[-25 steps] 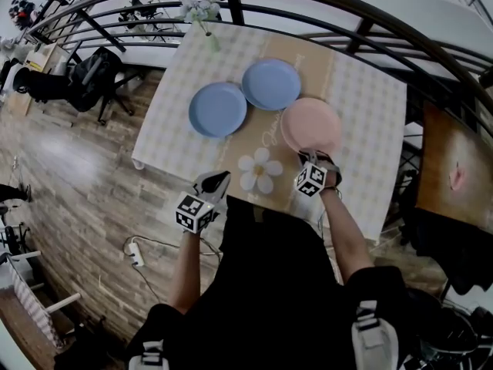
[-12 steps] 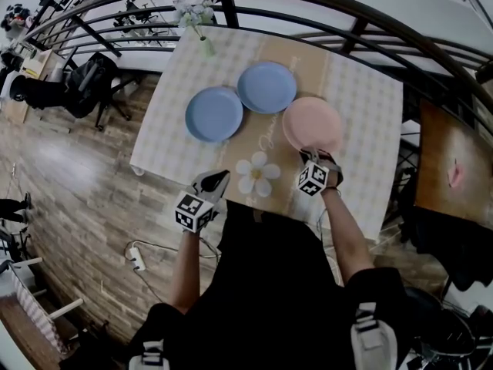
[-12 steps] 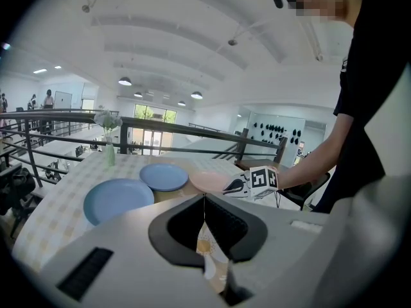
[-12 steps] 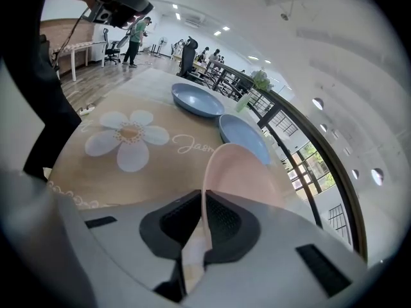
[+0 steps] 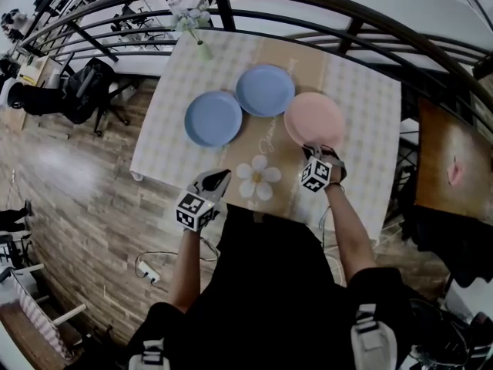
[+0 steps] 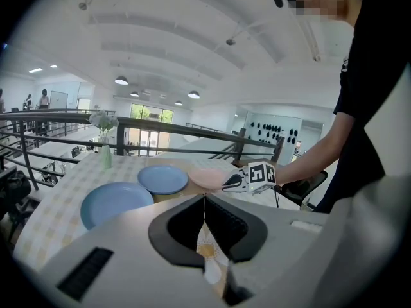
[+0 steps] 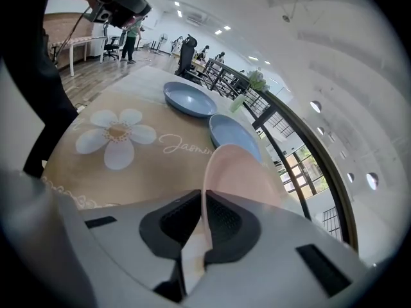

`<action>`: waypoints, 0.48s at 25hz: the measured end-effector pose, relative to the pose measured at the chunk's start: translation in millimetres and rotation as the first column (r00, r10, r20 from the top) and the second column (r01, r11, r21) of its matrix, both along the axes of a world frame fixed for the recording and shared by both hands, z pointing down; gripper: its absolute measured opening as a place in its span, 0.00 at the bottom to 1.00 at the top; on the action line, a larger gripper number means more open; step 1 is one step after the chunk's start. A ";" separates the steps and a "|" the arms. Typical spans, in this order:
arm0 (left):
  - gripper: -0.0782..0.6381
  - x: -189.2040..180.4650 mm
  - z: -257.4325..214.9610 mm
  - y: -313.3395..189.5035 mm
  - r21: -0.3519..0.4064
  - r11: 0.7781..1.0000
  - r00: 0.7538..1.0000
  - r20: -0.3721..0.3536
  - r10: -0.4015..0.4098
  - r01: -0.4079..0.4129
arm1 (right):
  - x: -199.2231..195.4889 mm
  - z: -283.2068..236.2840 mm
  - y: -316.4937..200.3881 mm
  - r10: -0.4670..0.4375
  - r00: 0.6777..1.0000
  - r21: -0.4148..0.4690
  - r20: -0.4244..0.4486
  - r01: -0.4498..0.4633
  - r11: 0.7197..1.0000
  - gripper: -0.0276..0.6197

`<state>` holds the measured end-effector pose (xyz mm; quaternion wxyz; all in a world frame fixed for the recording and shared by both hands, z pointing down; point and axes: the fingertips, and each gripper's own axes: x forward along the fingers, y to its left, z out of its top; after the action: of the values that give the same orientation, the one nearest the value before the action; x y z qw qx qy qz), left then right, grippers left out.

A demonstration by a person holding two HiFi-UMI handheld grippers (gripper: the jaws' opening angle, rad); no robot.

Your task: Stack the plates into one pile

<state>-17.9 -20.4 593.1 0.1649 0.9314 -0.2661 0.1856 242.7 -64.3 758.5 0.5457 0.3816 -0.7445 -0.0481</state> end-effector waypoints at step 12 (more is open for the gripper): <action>0.11 -9.6 1.0 -16.9 -0.009 1.000 1.000 -0.005 0.018 -0.018 | 0.9 -13.5 -25.8 -0.001 0.999 0.017 -0.034 0.002 1.000 0.07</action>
<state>-27.5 -37.3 594.1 0.1679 0.9335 -0.2563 0.1860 243.6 -90.1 745.0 0.5550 0.3848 -0.7350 -0.0611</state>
